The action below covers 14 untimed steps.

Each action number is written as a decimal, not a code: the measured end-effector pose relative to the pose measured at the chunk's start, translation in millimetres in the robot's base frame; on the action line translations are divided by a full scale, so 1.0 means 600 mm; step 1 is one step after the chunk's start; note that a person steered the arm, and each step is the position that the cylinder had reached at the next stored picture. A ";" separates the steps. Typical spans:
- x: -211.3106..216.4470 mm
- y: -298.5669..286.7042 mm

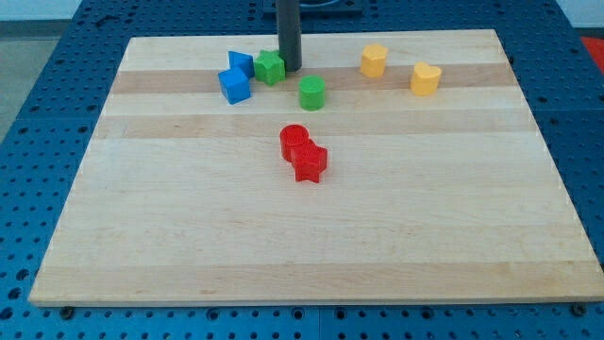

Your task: Move green circle closer to the green star

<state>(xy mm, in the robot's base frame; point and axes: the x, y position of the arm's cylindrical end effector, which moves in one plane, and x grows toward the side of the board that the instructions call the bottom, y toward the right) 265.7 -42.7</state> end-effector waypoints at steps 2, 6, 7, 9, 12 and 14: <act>0.005 0.047; 0.123 0.121; 0.092 0.084; 0.117 0.065; 0.126 0.047; 0.125 0.001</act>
<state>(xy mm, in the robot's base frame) 340.6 -41.8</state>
